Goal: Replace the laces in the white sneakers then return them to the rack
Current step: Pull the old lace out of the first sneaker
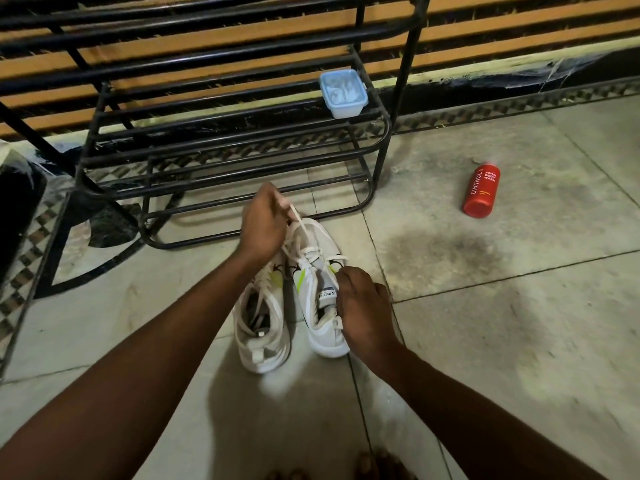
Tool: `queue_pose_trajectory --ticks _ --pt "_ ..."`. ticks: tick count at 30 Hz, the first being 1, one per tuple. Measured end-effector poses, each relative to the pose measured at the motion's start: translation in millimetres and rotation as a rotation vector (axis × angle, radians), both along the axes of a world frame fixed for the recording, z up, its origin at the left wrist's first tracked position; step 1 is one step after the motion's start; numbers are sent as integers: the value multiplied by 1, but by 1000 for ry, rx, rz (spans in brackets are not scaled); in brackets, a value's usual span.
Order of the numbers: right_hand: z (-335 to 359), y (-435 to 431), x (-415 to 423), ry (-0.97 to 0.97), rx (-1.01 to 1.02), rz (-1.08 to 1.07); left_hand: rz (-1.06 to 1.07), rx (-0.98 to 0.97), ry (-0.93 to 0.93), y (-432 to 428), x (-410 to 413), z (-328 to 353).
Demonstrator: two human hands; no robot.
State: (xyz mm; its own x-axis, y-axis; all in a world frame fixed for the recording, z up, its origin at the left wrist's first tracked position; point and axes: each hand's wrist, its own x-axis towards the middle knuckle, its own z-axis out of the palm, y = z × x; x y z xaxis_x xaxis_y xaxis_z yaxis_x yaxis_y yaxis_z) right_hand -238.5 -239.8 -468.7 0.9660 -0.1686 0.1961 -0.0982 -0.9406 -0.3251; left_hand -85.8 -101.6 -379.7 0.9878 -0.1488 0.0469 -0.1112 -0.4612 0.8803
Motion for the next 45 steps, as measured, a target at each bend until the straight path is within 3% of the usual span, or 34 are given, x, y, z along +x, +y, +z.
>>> queue_pose_trajectory --ticks 2,4,5,7,9,10,12,14,16,20,22,24,28,32,37,42,45 --pt "-2 1 0 -19 1 -2 54 -464 222 -4 -3 3" --pt "-3 1 0 -20 -14 0 -5 -545 193 -3 -5 4" --pt "-3 1 1 -14 -24 -1 -95 -384 51 0 -4 4" --pt "-3 1 1 9 -44 -2 -459 284 -365 9 0 2" --pt "-3 2 1 23 -51 -4 -735 878 -508 11 -2 -1" --pt "-3 2 1 31 -53 -5 -787 1021 -509 12 -2 -2" --pt "-2 2 1 36 -60 -14 -770 1085 -545 13 -1 1" --pt "-2 2 1 27 -59 -13 -617 915 -553 18 3 4" --pt "-2 1 0 8 -60 -5 -392 600 -462 21 6 7" --pt "1 2 -1 -3 -48 -27 112 -329 -17 10 0 24" --pt "3 2 -1 10 -45 -29 109 -500 124 15 3 32" --pt "5 3 -2 23 -51 -22 -54 -387 158 23 1 33" --pt "11 4 -2 62 -36 -30 -314 325 -31 39 -9 14" --pt "14 0 -1 86 -42 22 -350 996 -138 48 -18 3" --pt "22 -10 3 60 80 81 -449 1057 -258 49 -23 9" --pt "35 -18 28 -39 358 181 -581 914 -3 39 -19 3" --pt "49 -11 52 9 404 345 -641 912 18 39 -16 -6"
